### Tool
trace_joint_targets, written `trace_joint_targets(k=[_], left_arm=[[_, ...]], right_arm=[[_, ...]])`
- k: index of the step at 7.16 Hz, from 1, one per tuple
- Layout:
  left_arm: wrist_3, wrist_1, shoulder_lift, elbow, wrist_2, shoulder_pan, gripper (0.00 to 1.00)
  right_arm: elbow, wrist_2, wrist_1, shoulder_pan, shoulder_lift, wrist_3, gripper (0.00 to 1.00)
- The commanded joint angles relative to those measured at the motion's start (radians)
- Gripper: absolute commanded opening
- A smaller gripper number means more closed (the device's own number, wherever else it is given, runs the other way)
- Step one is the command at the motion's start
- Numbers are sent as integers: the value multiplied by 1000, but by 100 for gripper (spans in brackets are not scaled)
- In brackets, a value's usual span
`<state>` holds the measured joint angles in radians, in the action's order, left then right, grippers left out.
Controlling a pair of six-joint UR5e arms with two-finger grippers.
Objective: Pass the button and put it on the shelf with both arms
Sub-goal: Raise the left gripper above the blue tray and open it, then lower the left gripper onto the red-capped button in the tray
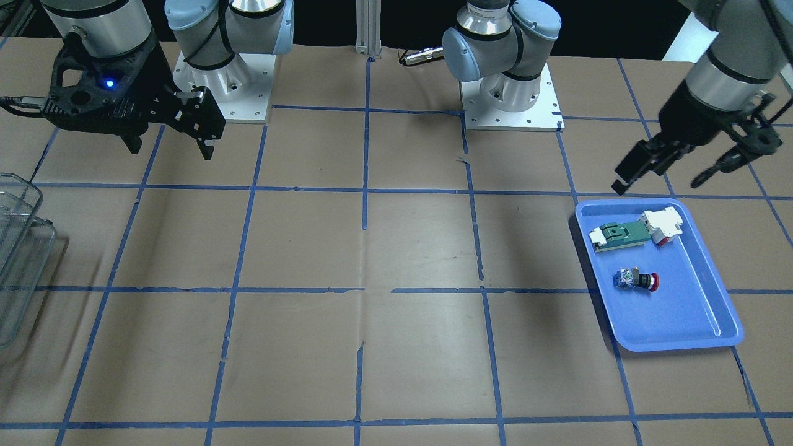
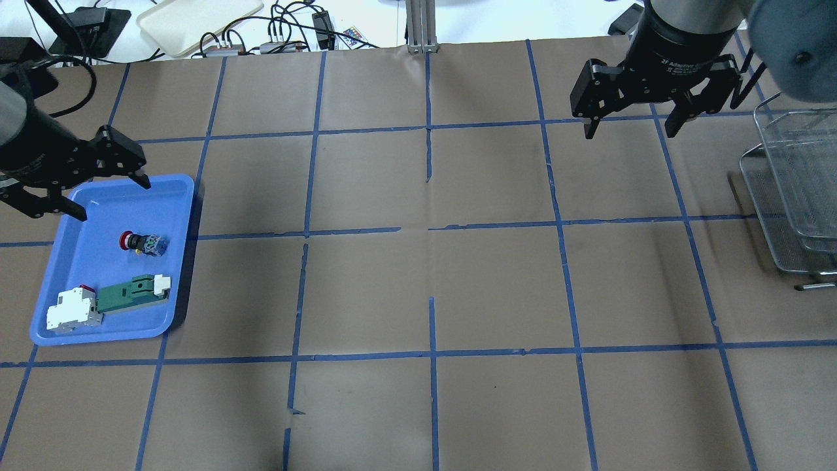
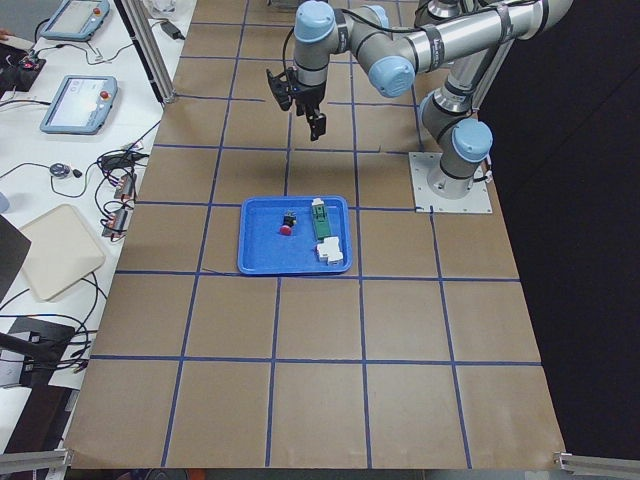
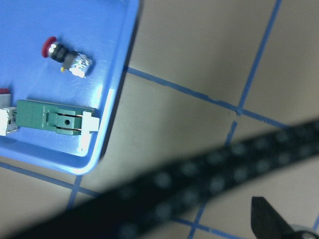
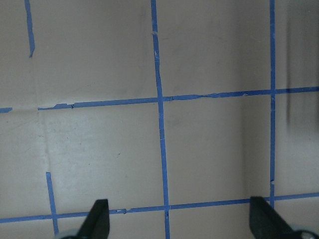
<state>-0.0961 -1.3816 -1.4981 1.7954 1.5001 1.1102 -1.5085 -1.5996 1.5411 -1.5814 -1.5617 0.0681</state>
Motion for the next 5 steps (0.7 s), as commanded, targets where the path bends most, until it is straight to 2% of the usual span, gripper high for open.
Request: trace_joint_targets(k=[1,2,5], left_arm=[[-148,44,-91,-23,-4,-157,100],[-260,103,-134,-53,-3,-179,100],[-404,108,-302,-102,-35,-242,100]], right_arm=[[-1,3,2,1,0,-4,100],[-1,-2,2,1,0,-2,100],[-1,-10,-3,1,0,-7,100]])
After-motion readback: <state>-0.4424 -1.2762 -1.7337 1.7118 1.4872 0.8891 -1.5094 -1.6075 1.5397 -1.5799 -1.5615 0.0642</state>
